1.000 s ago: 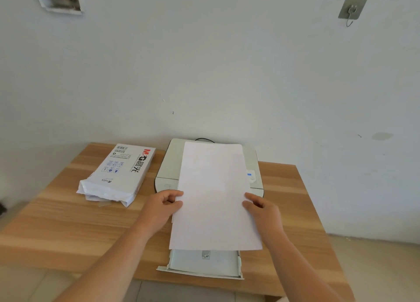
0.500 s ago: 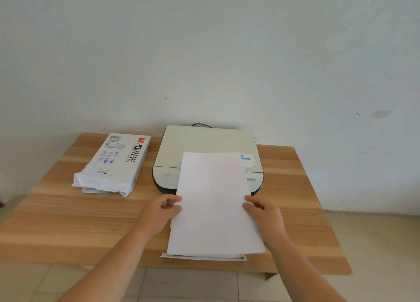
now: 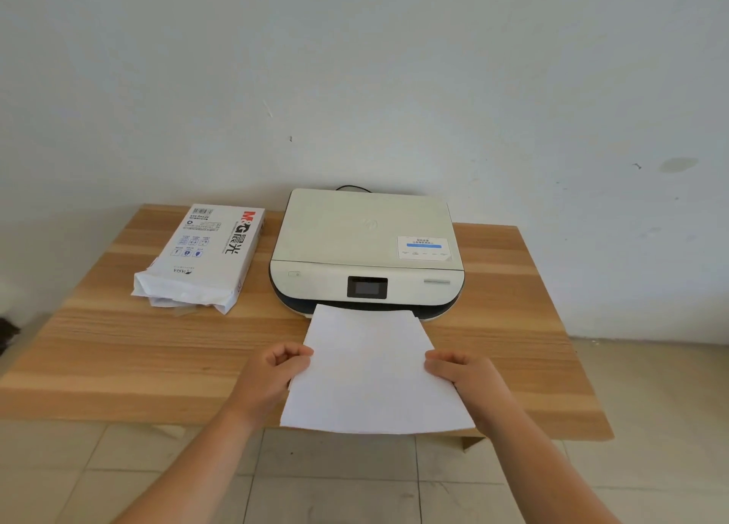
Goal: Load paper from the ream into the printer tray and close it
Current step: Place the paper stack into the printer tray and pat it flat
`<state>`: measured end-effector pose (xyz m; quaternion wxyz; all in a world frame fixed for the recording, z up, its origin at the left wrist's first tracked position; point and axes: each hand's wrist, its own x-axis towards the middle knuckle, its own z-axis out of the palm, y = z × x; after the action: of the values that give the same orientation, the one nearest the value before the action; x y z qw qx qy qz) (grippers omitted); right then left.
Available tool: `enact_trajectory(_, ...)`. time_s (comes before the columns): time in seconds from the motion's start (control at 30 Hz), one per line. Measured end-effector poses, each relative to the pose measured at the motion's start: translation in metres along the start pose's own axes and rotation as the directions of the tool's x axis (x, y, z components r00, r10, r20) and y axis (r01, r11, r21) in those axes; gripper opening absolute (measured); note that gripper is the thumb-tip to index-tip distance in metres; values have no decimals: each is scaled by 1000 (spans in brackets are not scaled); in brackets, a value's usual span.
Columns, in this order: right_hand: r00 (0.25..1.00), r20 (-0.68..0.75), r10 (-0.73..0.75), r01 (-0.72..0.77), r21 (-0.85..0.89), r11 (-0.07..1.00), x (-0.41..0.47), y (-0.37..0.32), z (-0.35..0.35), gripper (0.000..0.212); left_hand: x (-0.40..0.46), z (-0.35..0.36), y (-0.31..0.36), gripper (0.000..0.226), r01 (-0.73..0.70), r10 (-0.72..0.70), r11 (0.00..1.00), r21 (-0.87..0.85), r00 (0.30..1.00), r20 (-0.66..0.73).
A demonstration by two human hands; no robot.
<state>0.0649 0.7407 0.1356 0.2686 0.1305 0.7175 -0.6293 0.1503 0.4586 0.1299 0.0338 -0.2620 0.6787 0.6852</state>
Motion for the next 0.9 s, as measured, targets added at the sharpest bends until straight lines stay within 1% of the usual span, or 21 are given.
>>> enact_trajectory(0.13,996,-18,84,-83,71,994,5,37,0,18,-2,2,-29,10,45,-47,997,63,999,27)
enact_trajectory(0.3,991,-36,128,-125,60,990,11,66,-2,17,0,4,-63,11,101,-105,987,122,994,30)
enact_trajectory(0.4,990,-54,134,-132,34,991,13,79,-2,15,0,5,-77,11,135,-140,983,124,990,32)
enact_trajectory(0.53,981,-72,179,-176,53,983,13,95,-2,17,-1,8,-89,12,176,-182,975,134,983,36)
enact_trajectory(0.63,978,-60,201,-198,57,979,12,104,-1,15,-4,9,-95,12,236,-239,967,99,971,17)
enact_trajectory(0.73,976,-46,215,-213,48,976,13,111,-2,15,-9,10,-101,13,294,-298,952,82,954,37)
enact_trajectory(0.9,967,-37,250,-250,18,968,15,123,-3,17,-14,12,-107,15,332,-337,938,94,940,43)
